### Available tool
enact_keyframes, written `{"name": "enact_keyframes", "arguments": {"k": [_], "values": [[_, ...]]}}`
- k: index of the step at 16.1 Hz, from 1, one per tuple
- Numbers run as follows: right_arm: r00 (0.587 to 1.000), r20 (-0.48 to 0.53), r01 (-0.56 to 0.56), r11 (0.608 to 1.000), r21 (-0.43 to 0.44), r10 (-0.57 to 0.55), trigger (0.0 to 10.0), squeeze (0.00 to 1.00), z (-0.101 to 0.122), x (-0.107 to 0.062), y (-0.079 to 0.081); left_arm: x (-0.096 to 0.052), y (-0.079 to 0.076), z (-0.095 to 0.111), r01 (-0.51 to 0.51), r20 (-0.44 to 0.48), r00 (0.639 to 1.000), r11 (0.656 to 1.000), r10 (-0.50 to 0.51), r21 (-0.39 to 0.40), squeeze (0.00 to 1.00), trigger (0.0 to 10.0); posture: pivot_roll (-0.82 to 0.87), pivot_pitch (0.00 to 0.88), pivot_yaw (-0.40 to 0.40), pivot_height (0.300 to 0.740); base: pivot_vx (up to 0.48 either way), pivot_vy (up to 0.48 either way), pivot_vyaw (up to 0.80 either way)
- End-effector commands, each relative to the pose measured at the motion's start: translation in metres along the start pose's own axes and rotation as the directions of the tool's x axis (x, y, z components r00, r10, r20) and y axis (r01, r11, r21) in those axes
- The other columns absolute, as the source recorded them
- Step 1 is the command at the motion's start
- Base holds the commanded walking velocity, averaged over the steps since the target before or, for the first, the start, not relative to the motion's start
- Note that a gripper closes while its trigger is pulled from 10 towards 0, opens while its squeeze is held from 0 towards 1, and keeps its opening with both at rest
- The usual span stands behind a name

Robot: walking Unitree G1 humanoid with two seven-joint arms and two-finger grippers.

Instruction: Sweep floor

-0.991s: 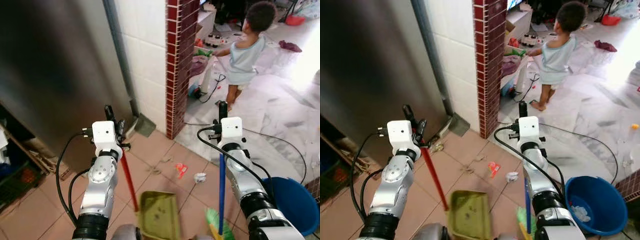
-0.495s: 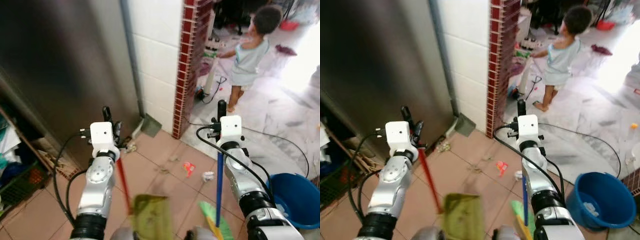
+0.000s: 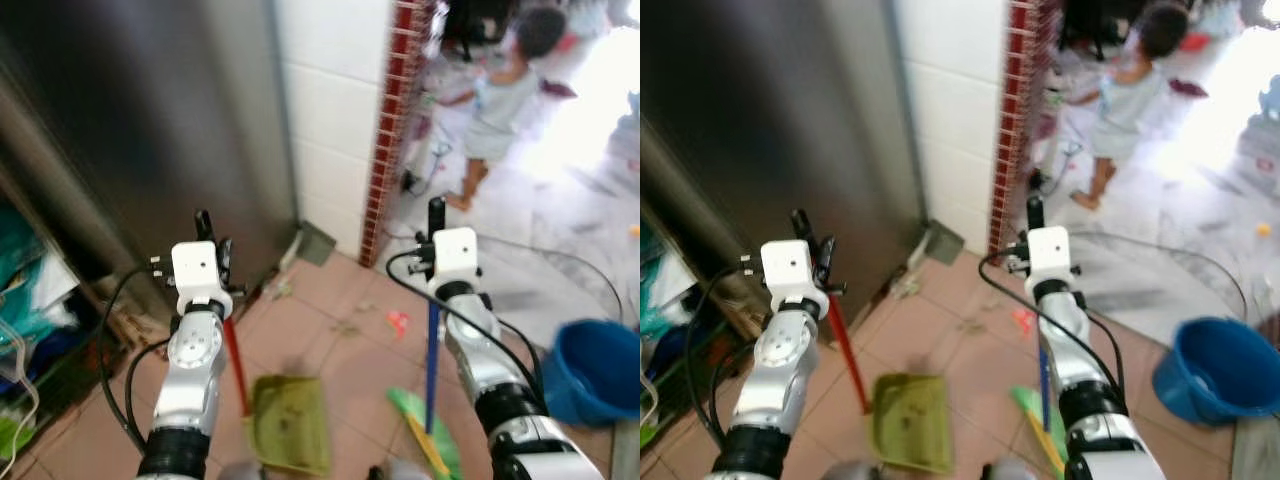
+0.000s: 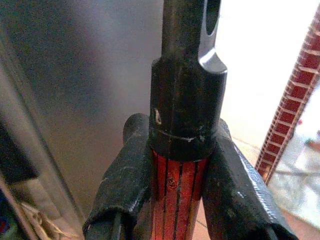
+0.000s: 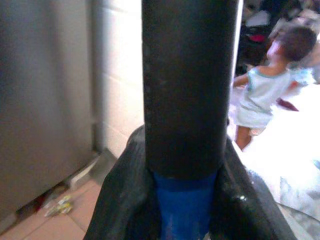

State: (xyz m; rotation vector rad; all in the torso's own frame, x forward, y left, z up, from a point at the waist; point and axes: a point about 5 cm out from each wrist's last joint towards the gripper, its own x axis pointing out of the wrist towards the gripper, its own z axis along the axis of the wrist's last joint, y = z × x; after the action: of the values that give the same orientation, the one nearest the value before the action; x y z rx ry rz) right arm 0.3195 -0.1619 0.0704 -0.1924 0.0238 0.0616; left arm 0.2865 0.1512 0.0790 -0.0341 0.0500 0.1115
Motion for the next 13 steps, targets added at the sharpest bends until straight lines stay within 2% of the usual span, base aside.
{"name": "enact_keyframes", "arguments": {"k": [1, 6, 10, 13], "values": [[0.997, 0.066, -0.029, 1.0, 0.013, 0.028, 10.0, 0.0, 0.017, 0.007, 0.009, 0.003, 0.007, 0.019, -0.042, 0.095, 0.994, 0.999, 0.045, -0.032, 0.0, 10.0, -0.07, 0.0, 0.017, 0.74, 0.0, 0.0, 0.8], [0.996, 0.084, -0.032, 0.999, 0.017, 0.031, 10.0, 0.0, 0.022, 0.008, 0.009, 0.005, 0.011, 0.015, -0.062, 0.074, 0.995, 0.998, 0.063, -0.009, 0.0, 10.0, -0.07, 0.0, 0.018, 0.74, 0.0, 0.0, 0.72], [0.992, 0.116, -0.057, 0.998, 0.029, 0.053, 10.0, 0.0, 0.031, 0.008, 0.012, 0.001, 0.014, 0.012, -0.065, 0.061, 0.996, 0.997, 0.067, -0.028, 0.0, 10.0, -0.07, 0.0, 0.018, 0.74, 0.0, 0.0, 0.0], [0.97, 0.238, -0.062, 0.997, 0.05, 0.048, 10.0, 0.0, 0.064, 0.015, 0.011, 0.002, 0.014, 0.013, -0.059, 0.071, 0.996, 0.998, 0.06, -0.013, 0.0, 10.0, -0.07, 0.001, 0.02, 0.74, 0.0, 0.0, 0.0]]}}
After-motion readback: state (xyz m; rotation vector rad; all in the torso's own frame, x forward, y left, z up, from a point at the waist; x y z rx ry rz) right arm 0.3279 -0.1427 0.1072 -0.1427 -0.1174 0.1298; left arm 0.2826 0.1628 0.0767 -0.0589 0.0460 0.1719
